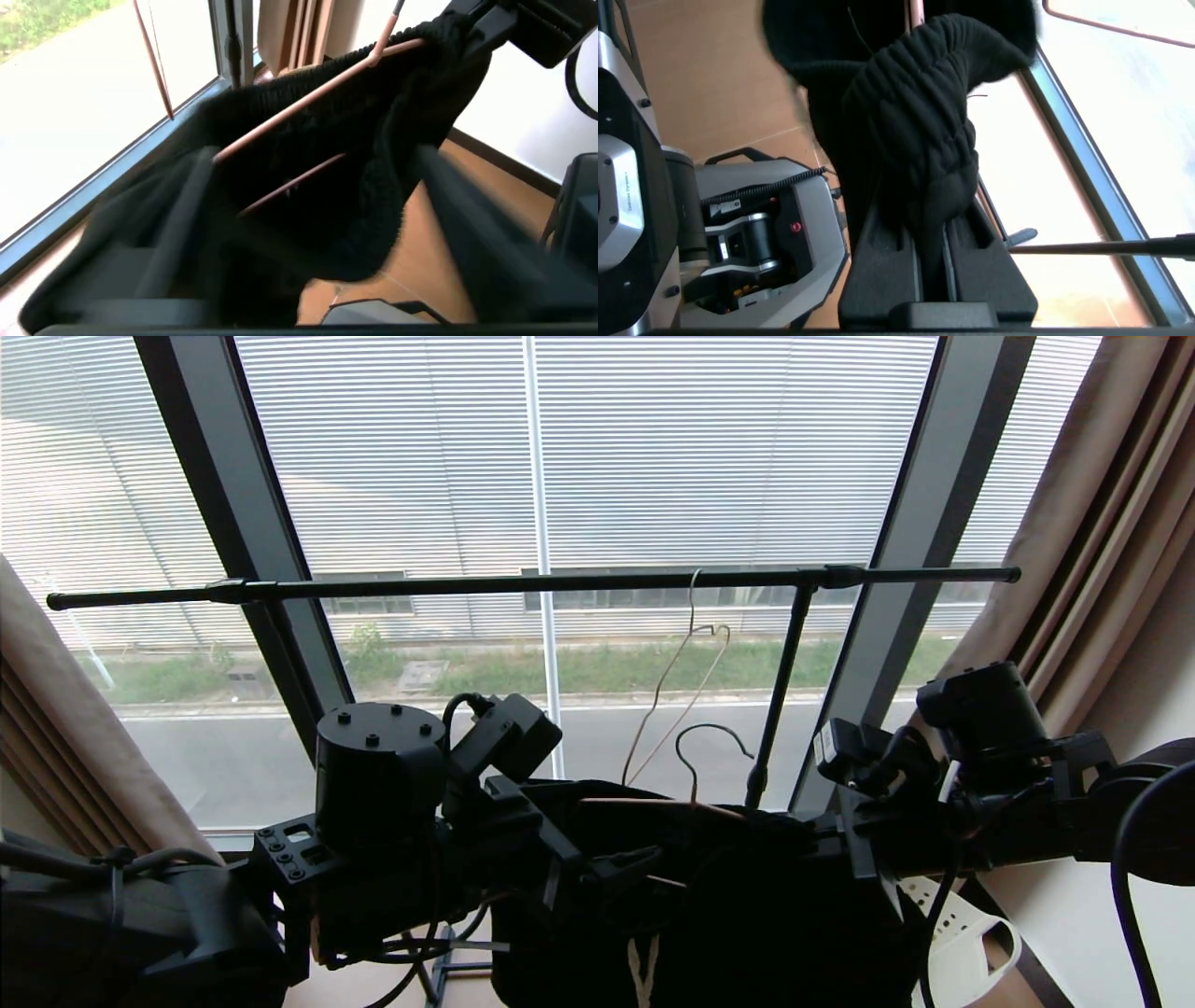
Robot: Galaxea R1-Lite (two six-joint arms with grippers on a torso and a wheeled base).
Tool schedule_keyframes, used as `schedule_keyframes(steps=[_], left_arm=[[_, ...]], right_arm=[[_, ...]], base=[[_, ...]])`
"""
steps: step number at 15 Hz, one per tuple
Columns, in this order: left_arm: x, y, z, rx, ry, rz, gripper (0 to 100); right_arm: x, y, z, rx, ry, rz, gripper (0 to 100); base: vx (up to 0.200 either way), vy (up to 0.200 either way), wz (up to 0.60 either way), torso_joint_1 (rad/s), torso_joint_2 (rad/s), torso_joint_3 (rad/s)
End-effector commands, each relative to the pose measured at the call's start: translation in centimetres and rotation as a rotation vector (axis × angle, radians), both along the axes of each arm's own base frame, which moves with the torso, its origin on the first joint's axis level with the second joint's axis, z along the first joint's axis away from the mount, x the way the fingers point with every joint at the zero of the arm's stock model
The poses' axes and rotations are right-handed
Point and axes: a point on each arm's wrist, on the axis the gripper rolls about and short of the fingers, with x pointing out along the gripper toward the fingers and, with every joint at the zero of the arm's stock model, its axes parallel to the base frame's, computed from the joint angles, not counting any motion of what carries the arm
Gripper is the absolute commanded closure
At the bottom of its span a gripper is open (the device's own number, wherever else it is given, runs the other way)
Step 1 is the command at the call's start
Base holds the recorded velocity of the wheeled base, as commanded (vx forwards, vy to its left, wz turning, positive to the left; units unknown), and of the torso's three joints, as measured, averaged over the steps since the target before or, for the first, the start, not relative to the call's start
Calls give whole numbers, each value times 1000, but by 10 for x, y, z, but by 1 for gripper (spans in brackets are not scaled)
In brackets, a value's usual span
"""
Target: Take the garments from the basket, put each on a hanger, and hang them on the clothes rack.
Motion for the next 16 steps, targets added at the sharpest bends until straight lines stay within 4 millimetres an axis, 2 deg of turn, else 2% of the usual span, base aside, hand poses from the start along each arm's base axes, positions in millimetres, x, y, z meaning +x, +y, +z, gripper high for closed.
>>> schedule_keyframes(steps=[1, 4, 5, 7, 10, 13, 14, 16], left_arm=[[-1, 1, -2, 6, 5, 1, 0], [-2, 3, 1, -2, -5, 5, 0], [-1, 9, 4, -7, -18, 32, 0], [-1, 24, 10, -22, -44, 79, 0], [-2, 64, 17, 11, -120, 151, 0], [5, 103, 14, 44, -197, 13, 0], [9, 111, 12, 54, -224, -43, 0], [19, 111, 4, 65, -231, -101, 0]], right_arm=[[0, 0, -1, -1, 2, 0, 100], [0, 0, 0, 0, 0, 0, 100], [0, 0, 0, 0, 0, -1, 100], [1, -2, -1, 2, 2, -3, 100], [4, -5, 0, 53, 13, 26, 100], [3, -5, 0, 85, 21, 61, 100], [3, -4, 1, 87, 20, 62, 100], [3, -4, 1, 88, 12, 68, 100]], base=[[0, 0, 0, 0, 0, 0], [0, 0, 0, 0, 0, 0], [0, 0, 0, 0, 0, 0], [0, 0, 0, 0, 0, 0], [0, 0, 0, 0, 0, 0], [0, 0, 0, 0, 0, 0], [0, 0, 0, 0, 0, 0], [0, 0, 0, 0, 0, 0]])
